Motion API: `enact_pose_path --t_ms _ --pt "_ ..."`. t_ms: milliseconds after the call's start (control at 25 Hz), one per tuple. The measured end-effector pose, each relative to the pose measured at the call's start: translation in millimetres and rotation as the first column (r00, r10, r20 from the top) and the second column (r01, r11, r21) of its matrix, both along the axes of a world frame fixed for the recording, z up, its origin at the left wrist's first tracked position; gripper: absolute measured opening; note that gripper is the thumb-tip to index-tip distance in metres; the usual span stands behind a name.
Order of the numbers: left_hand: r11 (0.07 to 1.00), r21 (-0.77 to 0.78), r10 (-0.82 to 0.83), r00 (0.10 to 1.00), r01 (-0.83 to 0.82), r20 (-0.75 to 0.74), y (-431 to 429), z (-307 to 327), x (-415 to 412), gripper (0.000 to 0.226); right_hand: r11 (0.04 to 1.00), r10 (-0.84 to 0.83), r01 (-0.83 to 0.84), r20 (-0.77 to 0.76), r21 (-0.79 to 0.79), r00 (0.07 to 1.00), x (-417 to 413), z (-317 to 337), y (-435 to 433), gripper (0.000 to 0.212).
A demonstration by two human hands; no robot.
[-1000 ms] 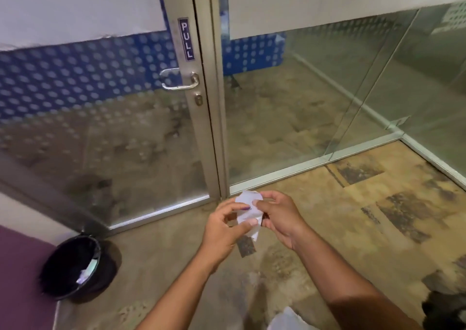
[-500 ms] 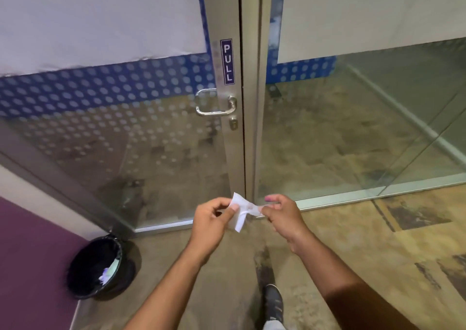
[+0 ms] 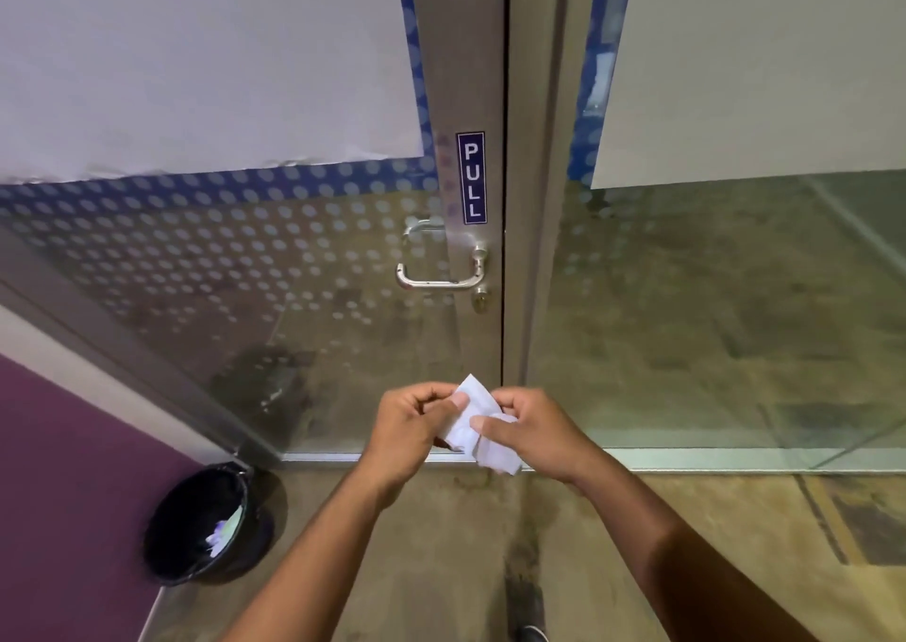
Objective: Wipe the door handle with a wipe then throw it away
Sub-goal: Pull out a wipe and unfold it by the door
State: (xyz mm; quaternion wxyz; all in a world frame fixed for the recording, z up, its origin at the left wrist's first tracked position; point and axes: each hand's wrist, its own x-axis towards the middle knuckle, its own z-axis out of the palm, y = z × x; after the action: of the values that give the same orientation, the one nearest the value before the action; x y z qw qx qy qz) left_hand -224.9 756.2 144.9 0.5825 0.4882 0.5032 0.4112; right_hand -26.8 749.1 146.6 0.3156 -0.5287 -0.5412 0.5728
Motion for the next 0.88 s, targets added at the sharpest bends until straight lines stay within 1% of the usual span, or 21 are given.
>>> enact_pose_path --t_ms 80,120,200,240,320,440,560,680,760,880 --pt "0.994 -0.076 0.090 0.992 -0.083 0.084 7.5 -5.5 -0.7 0.014 0.997 -0.076 0.075 -0.051 -0.030 0.996 -4.5 -4.8 10.4 0.012" --pt "0.983 -0.144 0.133 0.981 -0.113 0.139 10.5 -8.2 -1.1 0.016 0.993 -0.114 0.113 -0.041 -0.017 0.993 -6.7 -8.0 15.8 0.012" --pt "0.960 -0.266 0.155 0.960 -0.090 0.231 17.5 -14.6 -3.1 0.017 0.988 -0.154 0.154 0.000 0.022 0.988 -11.3 -12.7 27.4 0.012" --pt "0.957 -0.282 0.144 0.955 -0.068 0.258 20.8 -17.6 -4.3 0.019 0.986 -0.163 0.163 0.007 0.026 0.987 -13.3 -12.2 32.5 0.011" --pt "0.965 -0.254 0.133 0.953 -0.062 0.273 30.8 -19.7 -8.4 0.020 0.983 -0.183 0.183 -0.002 0.018 0.983 -17.6 -7.1 42.9 0.010" --pt "0.976 -0.190 0.151 0.960 -0.106 0.237 57.2 -8.9 -20.8 0.007 0.978 -0.205 0.206 -0.039 0.019 0.978 -23.7 8.5 64.1 0.014" --pt "0.990 -0.126 0.096 0.959 -0.064 0.268 85.6 11.0 -39.5 0.014 0.981 -0.184 0.187 -0.057 0.047 0.981 -33.9 28.0 87.6 0.014" --pt "0.999 -0.040 0.010 0.973 -0.001 0.231 109.3 30.4 -58.5 0.016 0.973 -0.164 0.169 -0.049 0.156 0.985 -51.8 46.3 107.8 0.009" --pt "0.999 0.026 -0.034 0.975 0.029 0.218 121.5 39.5 -70.4 0.019 0.955 -0.169 0.181 -0.070 0.235 0.983 -65.1 54.0 118.3 0.007" --pt "0.993 0.103 -0.074 0.978 0.055 0.196 134.0 51.4 -83.4 0.022 0.936 -0.194 0.208 -0.077 0.285 0.978 -77.8 58.5 125.2 0.006"
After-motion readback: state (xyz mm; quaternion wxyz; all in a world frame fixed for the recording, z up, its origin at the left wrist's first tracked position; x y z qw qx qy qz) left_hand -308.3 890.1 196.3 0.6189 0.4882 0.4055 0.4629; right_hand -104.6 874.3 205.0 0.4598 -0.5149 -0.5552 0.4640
